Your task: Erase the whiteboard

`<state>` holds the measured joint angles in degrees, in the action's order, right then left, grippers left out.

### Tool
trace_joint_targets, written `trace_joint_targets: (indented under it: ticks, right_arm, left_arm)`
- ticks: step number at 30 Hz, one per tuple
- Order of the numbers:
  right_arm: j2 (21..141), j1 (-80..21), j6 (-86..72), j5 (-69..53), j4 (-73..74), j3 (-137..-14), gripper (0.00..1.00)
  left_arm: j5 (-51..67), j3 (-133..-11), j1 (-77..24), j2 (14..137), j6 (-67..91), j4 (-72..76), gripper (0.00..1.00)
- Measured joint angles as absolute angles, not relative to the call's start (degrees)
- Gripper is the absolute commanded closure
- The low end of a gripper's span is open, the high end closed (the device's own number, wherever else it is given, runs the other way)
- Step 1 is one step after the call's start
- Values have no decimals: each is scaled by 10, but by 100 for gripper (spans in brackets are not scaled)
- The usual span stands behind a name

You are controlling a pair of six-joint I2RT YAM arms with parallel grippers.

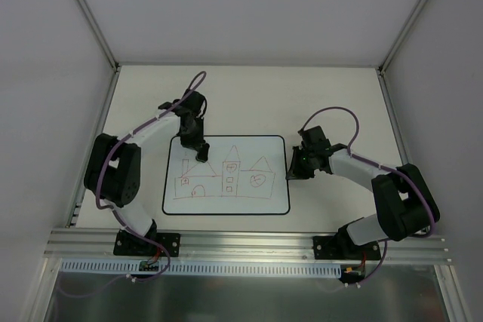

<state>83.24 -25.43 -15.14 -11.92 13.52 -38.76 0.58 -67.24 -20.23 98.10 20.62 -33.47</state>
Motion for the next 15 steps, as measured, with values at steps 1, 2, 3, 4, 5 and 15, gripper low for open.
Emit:
trace_joint_targets:
  ticks: [1,2,3,4,5,15]
  right_arm:
    - [833,-254,-151,-120,135,-388,94]
    - [833,-254,-152,-120,134,-388,94]
    - [833,-254,-152,-121,134,-388,94]
    - [833,-254,-152,-121,133,-388,94]
    - [833,-254,-152,-121,133,-388,94]
    - [836,-254,-152,-125,128,-388,94]
  left_arm:
    - [-2,-672,-214,975,211,-335,100]
    - [-10,-672,-228,969,218,-335,100]
    - [-22,-673,-243,964,224,-335,100]
    - [-32,-674,-259,961,231,-336,100]
    - [-41,-675,-273,960,236,-336,100]
    - [-150,-757,-426,1022,297,-377,100]
